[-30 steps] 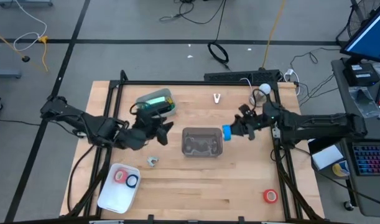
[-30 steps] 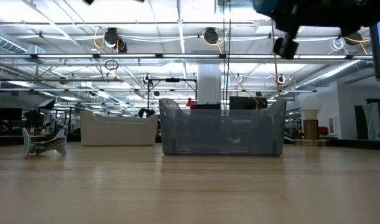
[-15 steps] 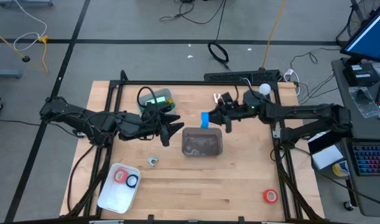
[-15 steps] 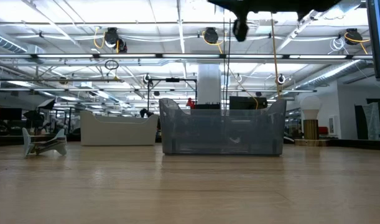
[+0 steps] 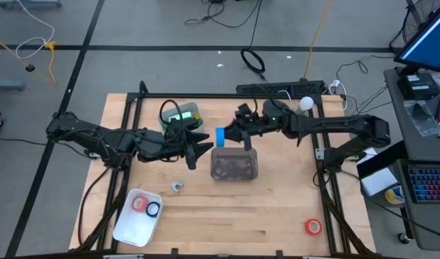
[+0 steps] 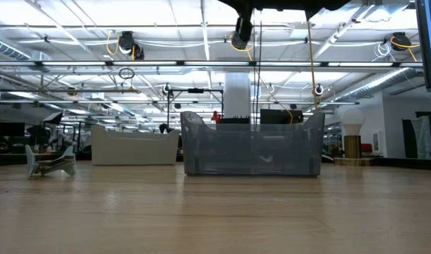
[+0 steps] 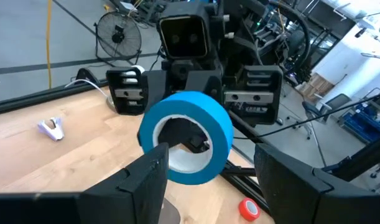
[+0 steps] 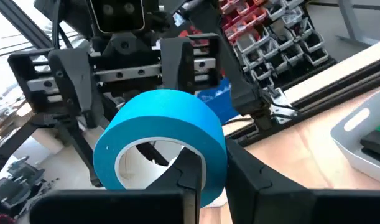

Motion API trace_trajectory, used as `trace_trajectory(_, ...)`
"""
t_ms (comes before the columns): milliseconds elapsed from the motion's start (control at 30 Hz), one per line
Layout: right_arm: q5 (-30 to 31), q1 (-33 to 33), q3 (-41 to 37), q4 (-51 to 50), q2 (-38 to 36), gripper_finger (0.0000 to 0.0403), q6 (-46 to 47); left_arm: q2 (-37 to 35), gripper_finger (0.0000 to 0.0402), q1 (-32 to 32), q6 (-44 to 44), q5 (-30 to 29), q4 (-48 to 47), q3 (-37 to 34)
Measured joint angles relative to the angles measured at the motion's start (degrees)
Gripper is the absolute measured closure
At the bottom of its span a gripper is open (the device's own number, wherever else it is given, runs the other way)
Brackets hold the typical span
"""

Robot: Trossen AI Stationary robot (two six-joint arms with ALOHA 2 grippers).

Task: Pick and place Stapler, Stapler remover, tape
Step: Put the light blue tape into the white bin

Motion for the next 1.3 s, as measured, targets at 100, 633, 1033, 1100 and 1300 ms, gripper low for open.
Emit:
trace_trajectory(100,-1.12,0.0,1.75,-0.38,1.38,0.0371,0.0,0.0,0.0165,0.01,0.0,0.0,-0.1,0.0)
trace_trajectory(633,-0.94,-0.01,5.72,-0.16,4.5,0.0371,0.09,0.5,0.0165,3.04,-1.17,3.28,0.09,0.04)
trace_trajectory(1033,-2.1,0.07,5.48,-1.79,5.26,0.0371,0.07,4.85,0.0332,5.45,-1.22,12.77,4.45,-0.05)
trace_trajectory(1100,-2.52,0.09,5.61,-1.87,5.1,0.0371,-0.09,5.39,0.0363,5.61,0.13,14.08,5.98,0.09)
trace_trajectory(1300,-5.47,-0.43,5.61,-4.19,5.33,0.0311,-4.65,5.57,0.0363,5.38,-2.7,14.18,2.29,0.05)
